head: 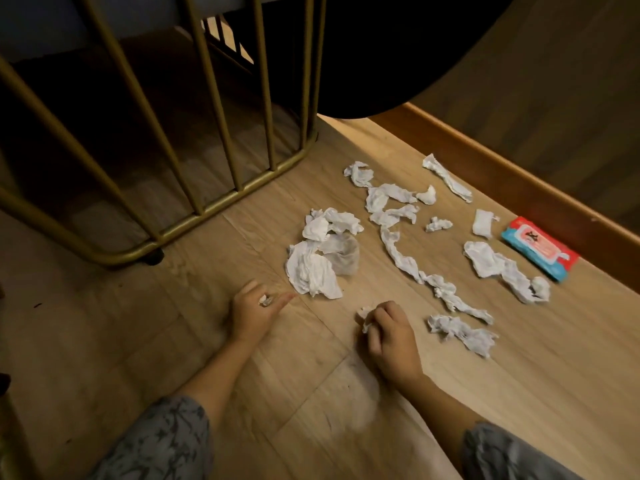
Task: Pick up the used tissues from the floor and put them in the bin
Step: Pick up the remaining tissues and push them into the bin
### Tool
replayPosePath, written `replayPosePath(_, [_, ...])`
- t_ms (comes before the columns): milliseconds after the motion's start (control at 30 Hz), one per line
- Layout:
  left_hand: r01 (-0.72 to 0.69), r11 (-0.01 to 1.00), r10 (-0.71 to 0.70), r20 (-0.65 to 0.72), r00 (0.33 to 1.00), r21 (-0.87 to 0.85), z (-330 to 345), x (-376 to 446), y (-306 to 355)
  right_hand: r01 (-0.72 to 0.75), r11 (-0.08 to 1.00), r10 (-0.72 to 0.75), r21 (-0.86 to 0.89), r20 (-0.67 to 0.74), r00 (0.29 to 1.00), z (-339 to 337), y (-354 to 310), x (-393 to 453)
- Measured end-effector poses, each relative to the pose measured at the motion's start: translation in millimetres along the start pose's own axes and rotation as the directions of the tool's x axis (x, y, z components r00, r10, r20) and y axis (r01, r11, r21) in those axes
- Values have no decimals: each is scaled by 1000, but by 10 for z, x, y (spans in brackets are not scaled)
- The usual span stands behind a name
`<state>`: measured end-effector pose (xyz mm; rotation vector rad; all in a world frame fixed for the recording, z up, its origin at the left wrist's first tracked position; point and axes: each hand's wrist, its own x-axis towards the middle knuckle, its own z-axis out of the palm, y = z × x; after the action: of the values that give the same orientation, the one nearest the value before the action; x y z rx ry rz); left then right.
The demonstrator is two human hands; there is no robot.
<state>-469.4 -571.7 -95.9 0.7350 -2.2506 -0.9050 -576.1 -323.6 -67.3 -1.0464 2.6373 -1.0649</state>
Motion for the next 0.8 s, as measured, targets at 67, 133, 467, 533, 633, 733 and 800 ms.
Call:
replayPosePath(67, [-90, 993, 87, -35, 996, -72, 144, 91, 262, -55, 998, 57, 22, -108, 993, -171, 102, 99])
replayPosePath(133, [-94, 988, 89, -49, 995, -125, 353, 210, 498, -146, 988, 153, 49, -224, 962, -372, 238, 192])
replayPosePath(467, [-81, 984, 48, 199, 979, 160, 975, -107, 484, -602, 789, 578, -123, -187, 795, -708, 977, -150])
replayPosePath(533, [-84, 991, 68, 143, 987, 108, 933, -226, 584, -480, 872, 460, -95, -177, 870, -589, 938, -325])
replayPosePath(633, [15, 1000, -19, 202, 979, 18, 882, -445, 745, -308, 951, 308, 15, -124, 943, -427, 719, -574])
replayPosePath(733, [96, 993, -75, 287, 955, -61, 814, -701, 927, -227, 970, 235, 91, -101, 967, -289, 477, -793])
replayPosePath(800, [17, 990, 30, 333, 943, -137, 820, -848, 1029, -121, 991, 117, -64, -62, 991, -250, 432, -927])
